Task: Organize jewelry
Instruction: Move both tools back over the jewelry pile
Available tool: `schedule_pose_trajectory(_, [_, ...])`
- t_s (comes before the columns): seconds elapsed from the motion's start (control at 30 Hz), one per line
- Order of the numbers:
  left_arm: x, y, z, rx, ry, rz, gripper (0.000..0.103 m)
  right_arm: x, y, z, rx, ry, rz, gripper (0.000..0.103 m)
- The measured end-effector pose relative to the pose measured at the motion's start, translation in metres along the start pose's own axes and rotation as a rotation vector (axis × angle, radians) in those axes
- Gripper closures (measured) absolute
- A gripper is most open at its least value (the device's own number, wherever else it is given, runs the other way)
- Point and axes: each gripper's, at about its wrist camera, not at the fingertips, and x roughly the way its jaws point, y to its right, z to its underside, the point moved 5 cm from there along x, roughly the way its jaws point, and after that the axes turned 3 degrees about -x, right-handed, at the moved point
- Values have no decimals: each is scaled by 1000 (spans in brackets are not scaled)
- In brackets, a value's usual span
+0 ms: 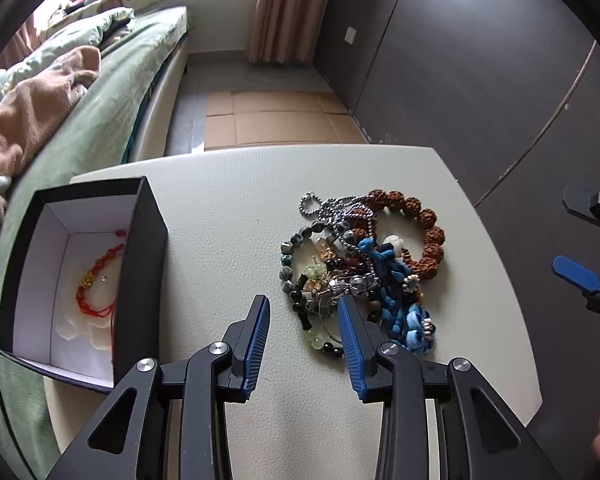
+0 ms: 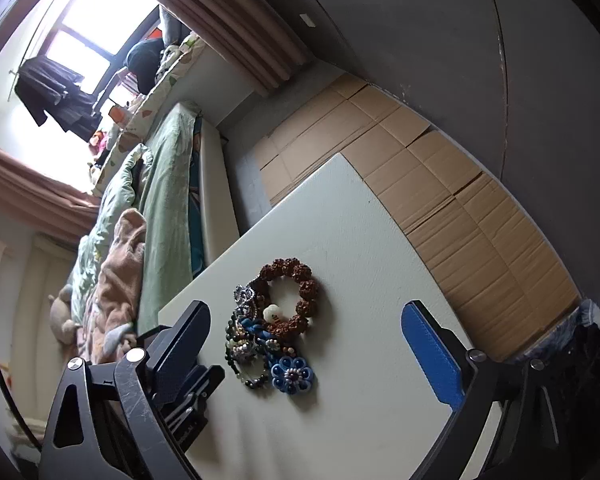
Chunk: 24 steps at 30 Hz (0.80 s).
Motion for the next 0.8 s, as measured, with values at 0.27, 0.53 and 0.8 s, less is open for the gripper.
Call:
schedule_pose_trajectory(0.27, [24,-6,4,-40,-62,-29,81,11,-6,6,-29,-36,2,17])
schedule_pose_trajectory(0.53, [20,-11,4,-87,-49,19,96,27,-20,16,-84,-84,-9,27])
schedule_pose_trajectory(0.8, [-21,-7,2,-94,40,108,96,63,-30,40,-151,-197,26,42])
